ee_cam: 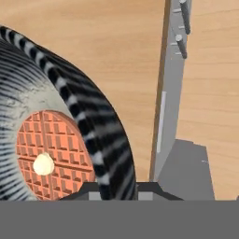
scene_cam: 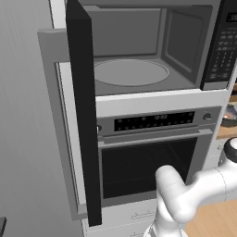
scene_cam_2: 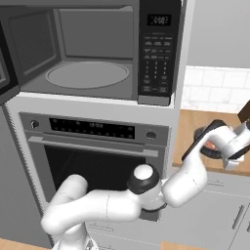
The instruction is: Open the microwave, place the bowl with waffle inside the microwave, then close the microwave door and turn it on.
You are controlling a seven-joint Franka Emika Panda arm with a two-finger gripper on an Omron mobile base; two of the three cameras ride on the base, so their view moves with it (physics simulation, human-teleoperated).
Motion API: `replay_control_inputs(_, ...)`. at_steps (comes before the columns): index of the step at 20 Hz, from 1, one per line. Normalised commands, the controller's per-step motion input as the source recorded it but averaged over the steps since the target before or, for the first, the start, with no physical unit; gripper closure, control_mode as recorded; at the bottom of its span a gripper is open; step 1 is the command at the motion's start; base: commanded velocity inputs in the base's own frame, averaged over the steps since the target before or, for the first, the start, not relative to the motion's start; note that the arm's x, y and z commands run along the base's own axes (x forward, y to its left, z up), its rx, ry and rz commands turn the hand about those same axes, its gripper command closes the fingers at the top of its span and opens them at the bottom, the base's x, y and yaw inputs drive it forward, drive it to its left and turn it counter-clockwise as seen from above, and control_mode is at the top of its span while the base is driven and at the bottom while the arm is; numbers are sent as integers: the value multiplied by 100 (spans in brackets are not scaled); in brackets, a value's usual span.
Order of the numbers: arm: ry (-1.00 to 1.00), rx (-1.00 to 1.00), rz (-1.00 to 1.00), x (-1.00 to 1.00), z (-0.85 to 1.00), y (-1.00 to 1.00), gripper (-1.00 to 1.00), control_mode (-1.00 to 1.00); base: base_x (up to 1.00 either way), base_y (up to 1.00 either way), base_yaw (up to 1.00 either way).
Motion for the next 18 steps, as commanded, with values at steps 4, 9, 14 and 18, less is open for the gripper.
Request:
replay_control_inputs(4,-6,0,-24,-70,53,-39,100,-100,0,0,0)
replay_control_inputs(9,-20,-3,-6,-100,50,4,100,-100,0,0,0)
replay_control_inputs(14,-21,-10,0,-100,50,37,100,-100,0,0,0)
replay_control_inputs(18,-13,-12,-1,-98,54,61,100,-100,0,0,0)
